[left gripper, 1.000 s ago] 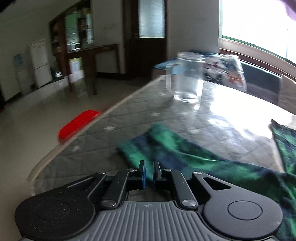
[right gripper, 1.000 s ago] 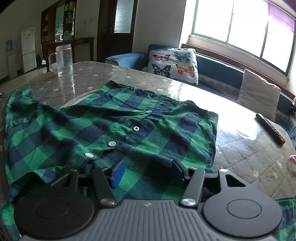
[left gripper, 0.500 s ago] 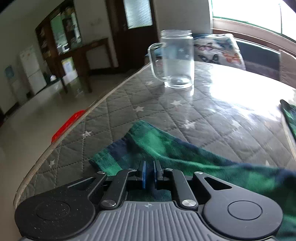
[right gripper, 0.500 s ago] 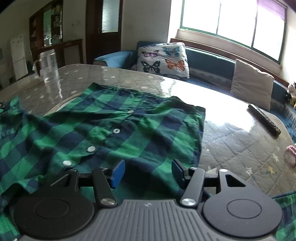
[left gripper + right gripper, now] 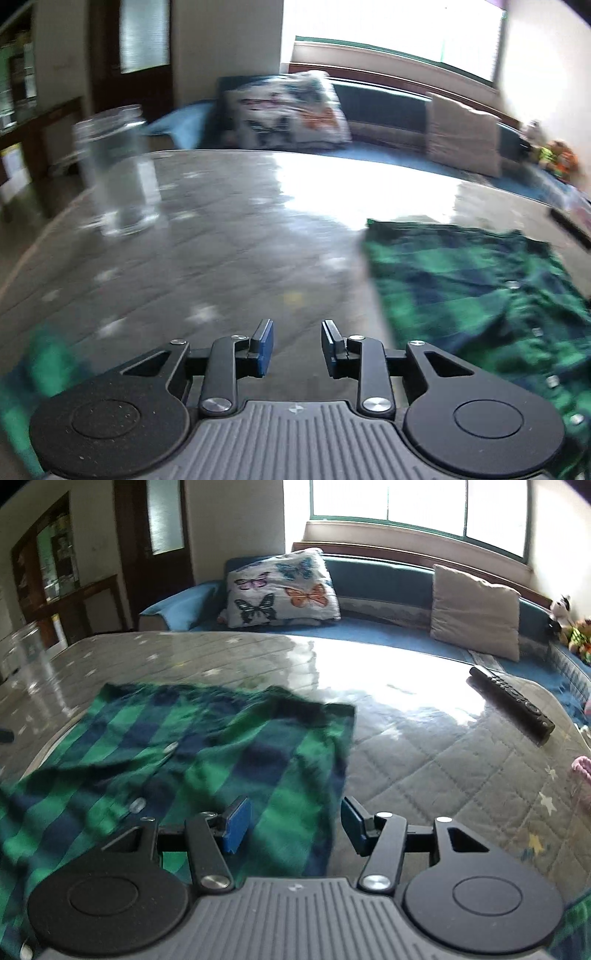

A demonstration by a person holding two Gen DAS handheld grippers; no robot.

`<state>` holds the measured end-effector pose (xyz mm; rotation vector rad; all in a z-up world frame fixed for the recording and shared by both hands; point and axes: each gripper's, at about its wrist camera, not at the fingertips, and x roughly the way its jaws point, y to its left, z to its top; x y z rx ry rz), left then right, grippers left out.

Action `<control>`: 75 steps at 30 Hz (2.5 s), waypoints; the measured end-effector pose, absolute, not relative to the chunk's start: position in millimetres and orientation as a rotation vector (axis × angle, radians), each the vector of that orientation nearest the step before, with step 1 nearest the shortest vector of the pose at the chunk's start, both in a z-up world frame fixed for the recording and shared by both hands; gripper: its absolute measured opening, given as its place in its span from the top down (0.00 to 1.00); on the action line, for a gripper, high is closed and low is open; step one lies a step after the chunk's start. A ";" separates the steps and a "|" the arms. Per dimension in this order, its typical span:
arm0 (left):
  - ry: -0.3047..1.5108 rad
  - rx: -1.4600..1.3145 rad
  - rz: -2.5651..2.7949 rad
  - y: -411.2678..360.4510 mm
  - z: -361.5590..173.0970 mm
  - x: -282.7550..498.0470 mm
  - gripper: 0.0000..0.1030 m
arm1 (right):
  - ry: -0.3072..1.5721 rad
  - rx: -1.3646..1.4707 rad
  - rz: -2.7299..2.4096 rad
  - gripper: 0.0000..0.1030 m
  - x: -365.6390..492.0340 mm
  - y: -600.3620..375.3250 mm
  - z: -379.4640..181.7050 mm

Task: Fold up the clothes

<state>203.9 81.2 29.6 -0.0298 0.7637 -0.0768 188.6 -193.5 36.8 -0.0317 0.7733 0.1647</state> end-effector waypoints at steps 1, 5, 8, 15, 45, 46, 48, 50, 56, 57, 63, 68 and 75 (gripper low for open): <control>0.766 -0.023 -0.102 71.4 28.8 210.8 0.65 | 0.776 -0.020 0.160 0.47 196.4 -196.9 35.7; 0.781 0.007 -0.152 40.8 18.6 242.9 0.65 | 0.783 0.011 0.146 0.48 223.3 -205.2 31.1; 0.796 0.009 -0.167 26.5 8.9 267.0 0.63 | 0.782 0.014 0.144 0.48 240.1 -207.6 27.5; 0.794 0.007 -0.161 15.0 -2.1 303.7 0.63 | 0.790 0.021 0.141 0.50 268.6 -212.8 19.4; 0.729 0.112 -0.083 32.6 -1.5 353.0 0.98 | 0.787 0.024 0.173 0.95 354.5 -171.1 9.2; 0.736 0.119 -0.079 32.7 -4.4 355.4 0.98 | 0.791 0.014 0.171 0.94 357.9 -169.2 6.9; 0.736 0.131 -0.074 33.2 -7.1 356.5 0.97 | 0.790 -0.007 0.175 0.92 360.8 -165.9 7.2; 0.736 0.137 -0.065 33.8 -7.0 354.8 0.94 | 0.794 -0.016 0.169 0.89 359.3 -164.1 10.9; 0.729 0.133 -0.052 38.5 5.2 335.1 0.93 | 0.788 -0.073 0.221 0.87 323.7 -155.1 31.0; 0.726 0.136 -0.061 37.9 7.8 330.0 0.93 | 0.786 -0.086 0.237 0.86 314.8 -152.0 35.2; 0.720 0.166 -0.134 28.4 17.1 300.2 0.93 | 0.778 -0.193 0.387 0.76 250.7 -119.8 56.3; 0.736 0.155 -0.169 27.2 17.2 286.3 0.93 | 0.769 -0.308 0.563 0.64 182.1 -89.5 67.9; 0.753 0.145 -0.171 35.3 15.8 269.8 0.93 | 0.740 -0.495 0.803 0.63 100.8 -44.0 63.2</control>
